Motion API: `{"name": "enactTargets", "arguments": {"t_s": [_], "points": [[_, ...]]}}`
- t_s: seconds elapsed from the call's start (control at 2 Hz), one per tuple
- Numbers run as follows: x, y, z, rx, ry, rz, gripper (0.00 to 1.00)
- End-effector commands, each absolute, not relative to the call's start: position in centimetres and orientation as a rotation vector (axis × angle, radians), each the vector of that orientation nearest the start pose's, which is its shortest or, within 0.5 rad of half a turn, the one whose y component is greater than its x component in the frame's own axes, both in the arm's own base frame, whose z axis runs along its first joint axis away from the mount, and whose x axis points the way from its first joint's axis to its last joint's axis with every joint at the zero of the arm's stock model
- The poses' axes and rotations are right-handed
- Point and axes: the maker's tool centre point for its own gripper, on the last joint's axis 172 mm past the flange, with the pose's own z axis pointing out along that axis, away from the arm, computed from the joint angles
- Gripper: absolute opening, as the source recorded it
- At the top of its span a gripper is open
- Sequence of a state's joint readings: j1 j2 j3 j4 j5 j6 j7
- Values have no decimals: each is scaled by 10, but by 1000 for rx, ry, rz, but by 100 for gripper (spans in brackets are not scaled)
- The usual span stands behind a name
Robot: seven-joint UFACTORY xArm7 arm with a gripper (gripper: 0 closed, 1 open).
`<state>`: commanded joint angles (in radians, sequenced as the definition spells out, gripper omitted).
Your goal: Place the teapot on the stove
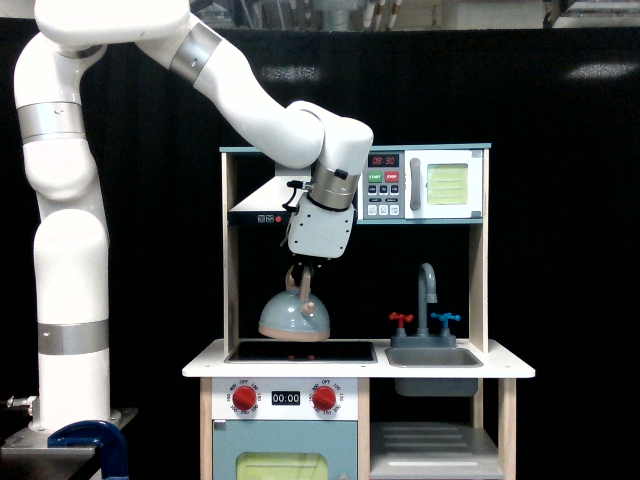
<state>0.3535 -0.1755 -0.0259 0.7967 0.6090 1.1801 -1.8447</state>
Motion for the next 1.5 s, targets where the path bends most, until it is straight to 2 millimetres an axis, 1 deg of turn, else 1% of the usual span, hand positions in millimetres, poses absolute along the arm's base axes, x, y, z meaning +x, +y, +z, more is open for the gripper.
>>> {"name": "enactTargets", "arguments": {"t_s": [0.5, 1.0, 1.5], "points": [[272, 265, 171, -1536, -2092, -300, 0], [271, 285, 168, -1536, -2092, -300, 0], [266, 290, 162, -1536, -2092, -300, 100]]}}
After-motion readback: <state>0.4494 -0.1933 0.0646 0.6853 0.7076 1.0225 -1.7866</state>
